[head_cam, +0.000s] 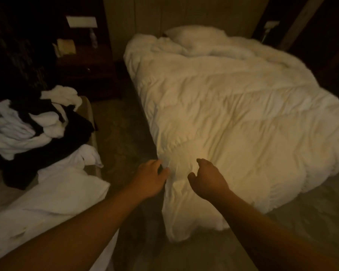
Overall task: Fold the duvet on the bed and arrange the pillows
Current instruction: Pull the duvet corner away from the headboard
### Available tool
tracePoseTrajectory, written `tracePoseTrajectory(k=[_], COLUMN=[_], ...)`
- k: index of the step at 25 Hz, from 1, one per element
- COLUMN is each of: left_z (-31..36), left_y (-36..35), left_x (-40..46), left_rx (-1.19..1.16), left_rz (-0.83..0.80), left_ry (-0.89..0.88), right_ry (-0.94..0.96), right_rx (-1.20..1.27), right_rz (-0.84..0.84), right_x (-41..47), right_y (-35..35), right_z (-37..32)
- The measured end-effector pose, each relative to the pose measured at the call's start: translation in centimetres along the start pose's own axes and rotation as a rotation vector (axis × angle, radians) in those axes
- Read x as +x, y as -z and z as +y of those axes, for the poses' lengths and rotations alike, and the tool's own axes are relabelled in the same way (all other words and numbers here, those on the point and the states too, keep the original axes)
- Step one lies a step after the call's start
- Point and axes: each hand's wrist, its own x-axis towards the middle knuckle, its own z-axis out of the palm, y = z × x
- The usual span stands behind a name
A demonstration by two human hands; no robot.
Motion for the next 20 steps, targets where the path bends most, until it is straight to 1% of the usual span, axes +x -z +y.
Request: tracePoseTrajectory(k=[3,6,14,20], left_z=[1.1,2.2,6.2,9.4], left_y=[4.1,7.0,13.7,16.3], left_x=[1.3,3.1,9.1,13.2], left_rx=[0.008,0.0,0.16,0.166], left_rz=[0.052,0.069,0.145,0.206], left_ry=[-0.013,0.004,0.047,0.033], right_ry=[0.049,0.108,0.179,0.218], right_rx=[-0.001,0.019,0.147,0.204], right_rz=[0.079,0.131,0.173,0.181], right_x=[1.8,3.9,11.9,17.2], right_y=[3.7,6.3,12.4,15.4], right_z=[-2.3,-3.6,-4.2,-3.7])
